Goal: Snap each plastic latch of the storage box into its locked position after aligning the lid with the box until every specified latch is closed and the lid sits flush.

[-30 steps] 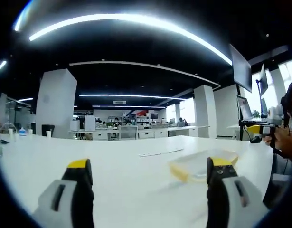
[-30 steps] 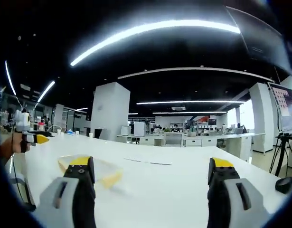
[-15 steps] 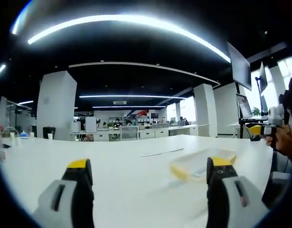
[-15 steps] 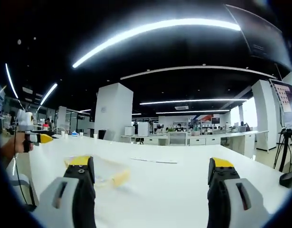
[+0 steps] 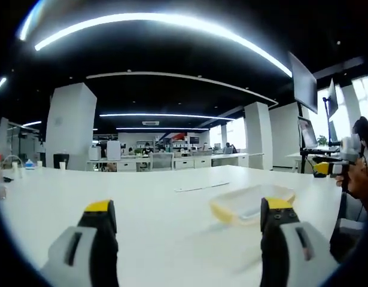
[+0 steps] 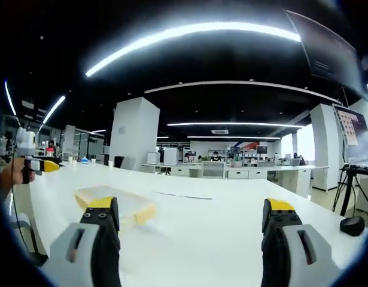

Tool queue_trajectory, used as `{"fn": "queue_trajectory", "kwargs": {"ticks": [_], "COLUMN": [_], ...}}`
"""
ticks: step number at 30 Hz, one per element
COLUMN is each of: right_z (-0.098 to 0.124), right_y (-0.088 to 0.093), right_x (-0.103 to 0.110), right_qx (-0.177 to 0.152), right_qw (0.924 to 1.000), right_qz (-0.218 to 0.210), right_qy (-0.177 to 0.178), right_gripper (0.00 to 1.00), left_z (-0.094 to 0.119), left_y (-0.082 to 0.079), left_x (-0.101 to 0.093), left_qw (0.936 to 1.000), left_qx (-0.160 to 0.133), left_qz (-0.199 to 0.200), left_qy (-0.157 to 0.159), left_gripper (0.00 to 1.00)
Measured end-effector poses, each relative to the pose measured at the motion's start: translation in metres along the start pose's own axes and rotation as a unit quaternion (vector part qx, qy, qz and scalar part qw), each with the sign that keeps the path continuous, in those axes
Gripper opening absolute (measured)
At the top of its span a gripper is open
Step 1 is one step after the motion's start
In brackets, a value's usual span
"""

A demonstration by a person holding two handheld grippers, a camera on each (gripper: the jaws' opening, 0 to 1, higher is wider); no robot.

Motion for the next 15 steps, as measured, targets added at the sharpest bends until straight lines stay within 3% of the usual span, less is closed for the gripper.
{"fn": "queue_trajectory", "kwargs": {"ticks": [15], "right_z": [0.0027], "right_y": [-0.0052], "right_x": [0.0004], "right_qx": [0.004], "right_qw": [0.9998], "right_qz": [0.018], "right_qy": [0.0], "right_gripper": [1.0], "left_z": [0.0021], "left_y": [0.0], "left_x": [0.0004], "left_qw": [0.9999], "left_qx": [0.002], "left_qz": [-0.004], "left_qy": [-0.01], "left_gripper": [1.0]}}
Point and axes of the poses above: the point that each gripper's makers call its tool centre point, and the gripper's own axes: z roughly backward along the fingers, x roughly to its left, y roughly out of its underside, the point moved 10 cm from there along z, roughly backward along the fingers, and after that the axes turned 12 degrees about z, right-handed, at the moved point
